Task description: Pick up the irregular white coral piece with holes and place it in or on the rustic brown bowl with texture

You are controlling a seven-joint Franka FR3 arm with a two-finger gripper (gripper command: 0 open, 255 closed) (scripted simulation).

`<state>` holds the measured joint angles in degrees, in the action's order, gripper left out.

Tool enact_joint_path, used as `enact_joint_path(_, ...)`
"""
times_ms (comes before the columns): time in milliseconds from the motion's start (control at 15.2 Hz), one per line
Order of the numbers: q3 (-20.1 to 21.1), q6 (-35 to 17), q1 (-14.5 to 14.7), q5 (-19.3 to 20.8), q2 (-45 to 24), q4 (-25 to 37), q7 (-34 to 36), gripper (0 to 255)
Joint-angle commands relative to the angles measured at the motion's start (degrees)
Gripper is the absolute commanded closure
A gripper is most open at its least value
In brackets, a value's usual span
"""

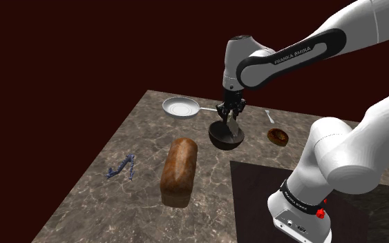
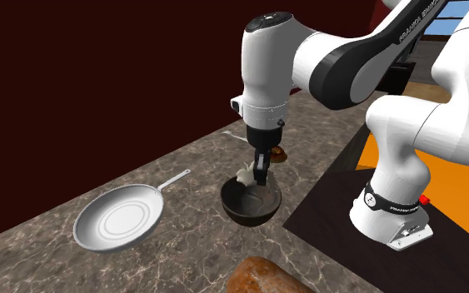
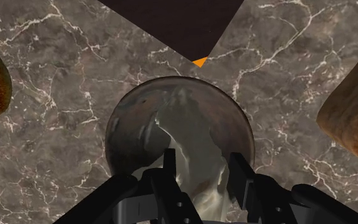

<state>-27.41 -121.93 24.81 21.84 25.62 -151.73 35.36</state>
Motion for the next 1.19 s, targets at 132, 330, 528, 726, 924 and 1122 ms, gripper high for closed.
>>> enact_joint_path(132, 0.0, -0.1, 0.0, 0.0, 0.0, 0.0, 0.0, 255)
enact_joint_path(330, 0.0, -0.1, 0.0, 0.0, 0.0, 0.0, 0.0, 0)
enact_joint_path(528, 0.0, -0.1, 0.0, 0.0, 0.0, 0.0, 0.0, 0)
enact_joint_path(726, 1.2, 4.5, 0.3, -0.8, 2.0, 2.4, 0.0, 0)
enact_joint_path(924, 2.3, 8.4, 0.6, -1.5, 3.4, 4.9, -0.1, 0)
enact_joint_path(1122, 2.3, 8.4, 0.6, -1.5, 3.4, 4.9, -0.1, 0)
